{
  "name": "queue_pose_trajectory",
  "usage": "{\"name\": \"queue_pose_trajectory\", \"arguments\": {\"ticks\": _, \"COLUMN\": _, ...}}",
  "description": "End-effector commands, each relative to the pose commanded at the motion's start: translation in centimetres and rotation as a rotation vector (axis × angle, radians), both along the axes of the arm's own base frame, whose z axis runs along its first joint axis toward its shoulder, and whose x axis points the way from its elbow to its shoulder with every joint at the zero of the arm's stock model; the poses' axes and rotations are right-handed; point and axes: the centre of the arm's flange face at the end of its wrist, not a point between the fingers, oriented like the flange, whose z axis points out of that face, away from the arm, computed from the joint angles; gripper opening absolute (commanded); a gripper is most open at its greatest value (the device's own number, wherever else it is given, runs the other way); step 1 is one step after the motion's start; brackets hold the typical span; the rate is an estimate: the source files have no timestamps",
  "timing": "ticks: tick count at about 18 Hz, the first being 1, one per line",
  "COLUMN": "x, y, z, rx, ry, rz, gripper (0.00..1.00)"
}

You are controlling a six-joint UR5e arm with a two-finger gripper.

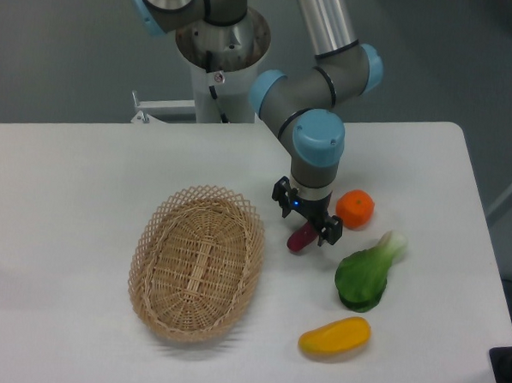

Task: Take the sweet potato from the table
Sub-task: 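Lower the gripper and close it around the sweet potato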

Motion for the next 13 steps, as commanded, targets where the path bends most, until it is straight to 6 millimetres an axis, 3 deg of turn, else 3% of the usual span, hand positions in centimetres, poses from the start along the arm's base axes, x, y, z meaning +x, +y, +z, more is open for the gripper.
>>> {"name": "queue_pose_trajectory", "arguments": {"ticks": 4, "x": -0.12, "y": 0.08, "z": -0.11, "rx": 0.003, "ry": 0.004, "rz": 0.006, "gripper": 1.0}}
{"name": "queue_pose_trajectory", "arguments": {"ticks": 5, "x": -0.17, "y": 0.12, "z": -0.04, "rx": 0.005, "ry": 0.006, "rz": 0.006, "gripper": 0.95}}
{"name": "queue_pose_trajectory", "arguments": {"ticks": 7, "x": -0.24, "y": 0.16, "z": 0.06, "rx": 0.007, "ry": 0.01, "rz": 0.003, "gripper": 0.68}}
{"name": "queue_pose_trajectory", "arguments": {"ticks": 9, "x": -0.38, "y": 0.27, "z": 0.23, "rx": 0.011, "ry": 0.013, "rz": 0.0, "gripper": 0.5}}
{"name": "queue_pose_trajectory", "arguments": {"ticks": 13, "x": -0.49, "y": 0.36, "z": 0.56, "rx": 0.015, "ry": 0.017, "rz": -0.002, "gripper": 0.33}}
